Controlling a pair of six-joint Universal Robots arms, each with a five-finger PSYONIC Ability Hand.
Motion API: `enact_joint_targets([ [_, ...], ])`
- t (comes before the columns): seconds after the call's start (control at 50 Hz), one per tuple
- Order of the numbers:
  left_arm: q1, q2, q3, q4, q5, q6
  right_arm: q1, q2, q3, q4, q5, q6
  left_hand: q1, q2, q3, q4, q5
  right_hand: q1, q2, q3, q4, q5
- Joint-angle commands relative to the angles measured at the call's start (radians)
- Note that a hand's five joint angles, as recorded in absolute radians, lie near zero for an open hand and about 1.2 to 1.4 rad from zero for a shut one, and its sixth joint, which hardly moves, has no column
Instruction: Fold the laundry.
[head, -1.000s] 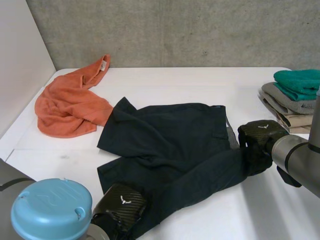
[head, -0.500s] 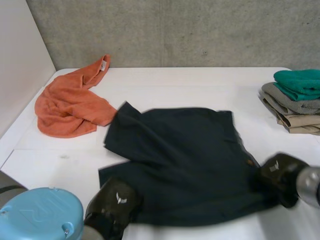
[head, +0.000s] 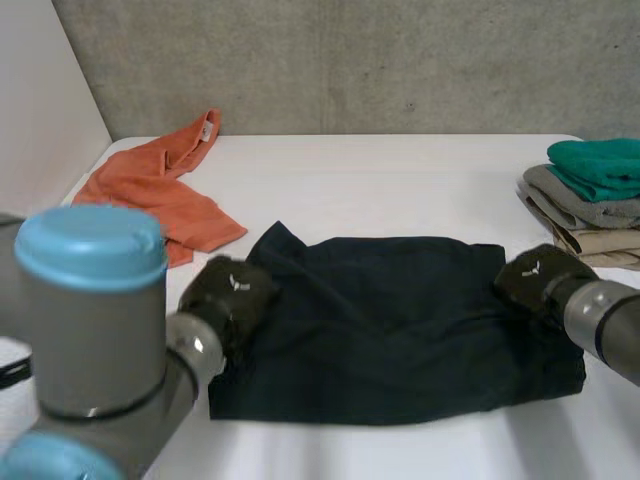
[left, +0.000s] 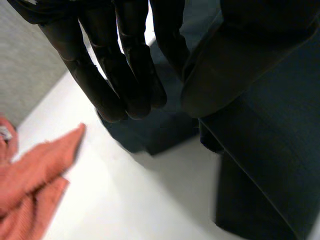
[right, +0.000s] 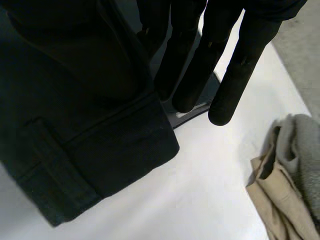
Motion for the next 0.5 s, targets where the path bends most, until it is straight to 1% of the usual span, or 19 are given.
enact_joint_targets([
  [0.02,-0.006,-0.036,0.047,-0.046,0.016,-0.013,0.012,0.034,-0.018,-0.001,0.033,0.017,0.255,0.199,0.207,0.2,0.212,0.276,0.224,0.192,0.198,0.185],
  [0.1,-0.013,-0.023,0.042,-0.032,0.009,-0.026,0.004,0.043,-0.026,-0.009,0.03,0.02,0.255,0.199,0.207,0.2,0.212,0.276,0.224,0.192,0.198,0.185],
  [0.16,-0.002,-0.035,0.059,0.014,0.005,-0.021,0.004,0.043,-0.039,-0.047,0.029,0.039,0.255,0.199,0.207,0.2,0.212,0.276,0.224,0.192,0.198,0.185],
  [0.24,0.018,-0.08,0.123,0.111,-0.015,-0.007,0.007,0.048,-0.047,-0.193,0.03,0.132,0.255,0.199,0.207,0.2,0.212,0.276,0.224,0.192,0.198,0.185],
  [0.26,0.032,-0.109,0.163,0.153,-0.027,0.008,0.008,0.051,-0.047,-0.23,0.03,0.154,0.255,0.199,0.207,0.2,0.212,0.276,0.224,0.192,0.198,0.185],
  [0.28,0.04,-0.124,0.183,0.175,-0.036,0.017,0.008,0.062,-0.052,-0.3,0.035,0.184,0.255,0.199,0.207,0.2,0.212,0.276,0.224,0.192,0.198,0.185],
  [0.34,0.064,-0.193,0.285,0.238,-0.072,0.061,0.018,0.094,-0.076,-0.424,0.036,0.223,0.255,0.199,0.207,0.2,0.212,0.276,0.224,0.192,0.198,0.185],
  [0.4,0.076,-0.255,0.37,0.253,-0.09,0.083,0.022,0.135,-0.108,-0.49,0.039,0.224,0.255,0.199,0.207,0.2,0.212,0.276,0.224,0.192,0.198,0.185],
  [0.42,0.081,-0.299,0.425,0.255,-0.093,0.092,0.03,0.163,-0.128,-0.516,0.045,0.22,0.255,0.199,0.207,0.2,0.212,0.276,0.224,0.192,0.198,0.185],
  [0.48,0.084,-0.37,0.516,0.253,-0.092,0.1,0.042,0.213,-0.168,-0.553,0.05,0.212,0.255,0.199,0.207,0.2,0.212,0.276,0.224,0.192,0.198,0.185],
  [0.5,0.086,-0.42,0.574,0.253,-0.093,0.106,0.048,0.255,-0.199,-0.578,0.058,0.207,0.255,0.199,0.207,0.2,0.212,0.276,0.224,0.192,0.198,0.185],
])
